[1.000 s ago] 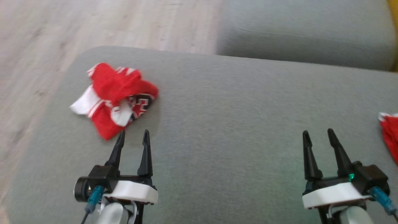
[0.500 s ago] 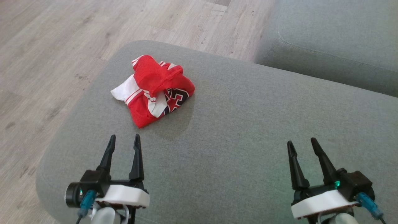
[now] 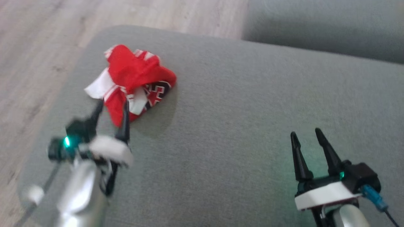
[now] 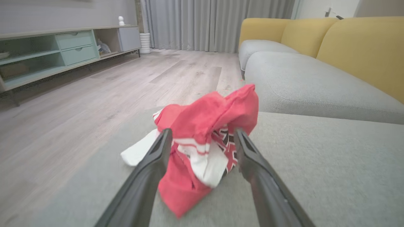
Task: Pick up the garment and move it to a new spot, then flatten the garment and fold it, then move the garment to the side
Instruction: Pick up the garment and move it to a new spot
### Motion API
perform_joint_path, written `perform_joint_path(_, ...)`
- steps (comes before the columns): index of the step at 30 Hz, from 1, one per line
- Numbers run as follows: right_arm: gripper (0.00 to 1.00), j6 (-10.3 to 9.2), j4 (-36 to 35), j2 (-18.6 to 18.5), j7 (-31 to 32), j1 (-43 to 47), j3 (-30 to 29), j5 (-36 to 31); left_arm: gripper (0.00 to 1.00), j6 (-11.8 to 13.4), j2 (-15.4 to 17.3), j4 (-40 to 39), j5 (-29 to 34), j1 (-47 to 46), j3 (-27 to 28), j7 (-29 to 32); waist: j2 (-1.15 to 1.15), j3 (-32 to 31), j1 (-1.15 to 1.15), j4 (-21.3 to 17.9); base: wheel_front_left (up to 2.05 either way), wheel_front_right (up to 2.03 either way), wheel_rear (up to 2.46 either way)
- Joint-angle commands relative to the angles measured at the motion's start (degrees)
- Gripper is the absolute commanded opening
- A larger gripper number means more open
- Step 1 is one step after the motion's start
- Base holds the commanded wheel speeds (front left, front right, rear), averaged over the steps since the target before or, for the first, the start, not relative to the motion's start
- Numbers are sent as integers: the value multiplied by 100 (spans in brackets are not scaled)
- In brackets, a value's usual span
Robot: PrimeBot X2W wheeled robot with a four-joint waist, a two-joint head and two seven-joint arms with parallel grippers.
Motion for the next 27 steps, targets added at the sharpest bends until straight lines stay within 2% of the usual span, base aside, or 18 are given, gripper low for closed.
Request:
perform_joint_path(1,100,-4,-206,-28,-62,-293,89,-63,100,-51,199,-13,-52,-498,172,129,0,302,-1,-269,0,0,0)
perform_joint_path(8,100,-4,-255,-28,-62,-548,98,-162,100,-230,664,993,-155,-1597,-33,923,0,794,-1,-719,0,0,0)
perform_joint_path(13,100,-4,-272,-29,-62,-682,116,-169,100,-251,895,1428,-168,-2028,-95,867,0,977,-1,-925,0,0,0)
perform_joint_path(17,100,-4,-272,-29,-62,-731,107,-157,100,-87,981,1760,-125,-2321,-61,684,0,1051,-1,-1025,0,0,0)
perform_joint_path(19,100,-4,-267,-30,-62,-736,106,-153,100,-92,1003,1935,-124,-2445,-80,658,0,1065,-1,-1054,0,0,0)
perform_joint_path(20,100,-4,-262,-31,-62,-737,112,-152,60,-103,1001,2001,-121,-2501,-101,638,0,1066,-1,-1070,0,0,0)
perform_joint_path(21,100,-4,-253,-31,-62,-742,123,-150,5,-116,1009,2055,-113,-2552,-128,606,0,1063,-1,-1090,0,0,0)
perform_joint_path(22,100,-4,-243,-31,-62,-749,129,-150,0,-126,1024,2088,-115,-2603,-137,534,0,1052,-1,-1112,0,0,0)
perform_joint_path(27,100,-4,-195,-30,-62,-762,140,-109,0,-47,1086,2090,-33,-2764,-174,-7,0,908,-1,-1196,0,0,0)
